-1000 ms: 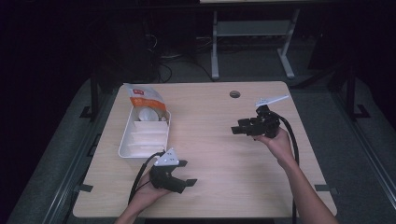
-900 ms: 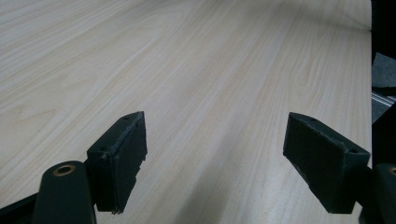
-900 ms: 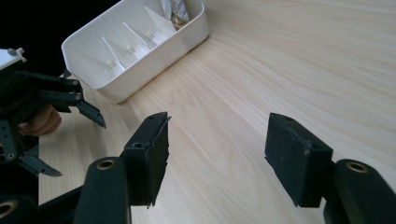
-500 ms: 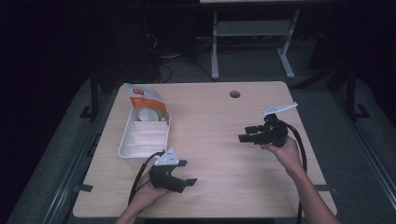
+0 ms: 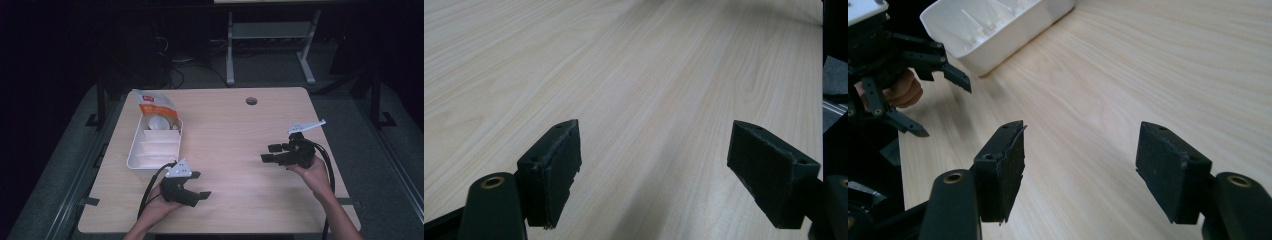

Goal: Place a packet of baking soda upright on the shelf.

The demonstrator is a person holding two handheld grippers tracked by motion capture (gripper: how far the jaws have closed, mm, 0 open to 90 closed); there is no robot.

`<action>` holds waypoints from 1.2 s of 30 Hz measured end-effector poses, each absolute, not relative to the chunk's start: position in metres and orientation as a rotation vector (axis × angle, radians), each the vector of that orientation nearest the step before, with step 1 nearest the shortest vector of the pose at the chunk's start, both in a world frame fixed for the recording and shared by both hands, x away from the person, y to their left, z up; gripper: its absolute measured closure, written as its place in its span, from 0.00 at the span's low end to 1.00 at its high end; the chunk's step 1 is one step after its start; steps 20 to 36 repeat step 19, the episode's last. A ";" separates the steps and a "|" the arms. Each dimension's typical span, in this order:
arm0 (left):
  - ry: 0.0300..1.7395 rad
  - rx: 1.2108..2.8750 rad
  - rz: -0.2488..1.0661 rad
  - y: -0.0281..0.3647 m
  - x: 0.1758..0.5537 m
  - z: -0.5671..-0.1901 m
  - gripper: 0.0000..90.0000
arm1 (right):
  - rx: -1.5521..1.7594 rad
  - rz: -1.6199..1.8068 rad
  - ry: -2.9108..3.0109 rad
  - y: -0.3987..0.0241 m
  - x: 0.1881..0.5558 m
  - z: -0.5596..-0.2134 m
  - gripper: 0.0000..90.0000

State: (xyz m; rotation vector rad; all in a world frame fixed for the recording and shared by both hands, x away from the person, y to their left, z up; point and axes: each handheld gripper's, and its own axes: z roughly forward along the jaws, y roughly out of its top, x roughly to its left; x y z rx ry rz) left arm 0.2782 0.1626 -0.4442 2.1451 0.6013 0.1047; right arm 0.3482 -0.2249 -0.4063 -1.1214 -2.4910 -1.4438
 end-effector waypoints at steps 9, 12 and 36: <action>0.600 2.149 0.105 0.162 0.278 -0.445 0.24 | -1.120 -1.410 -2.514 -0.231 0.327 -0.417 0.38; 0.597 2.149 0.105 0.161 0.278 -0.445 0.24 | -1.137 -1.426 -2.478 -0.235 0.319 -0.425 0.37; 0.593 2.148 0.100 0.161 0.278 -0.445 0.24 | -1.164 -1.458 -2.462 -0.242 0.304 -0.431 0.34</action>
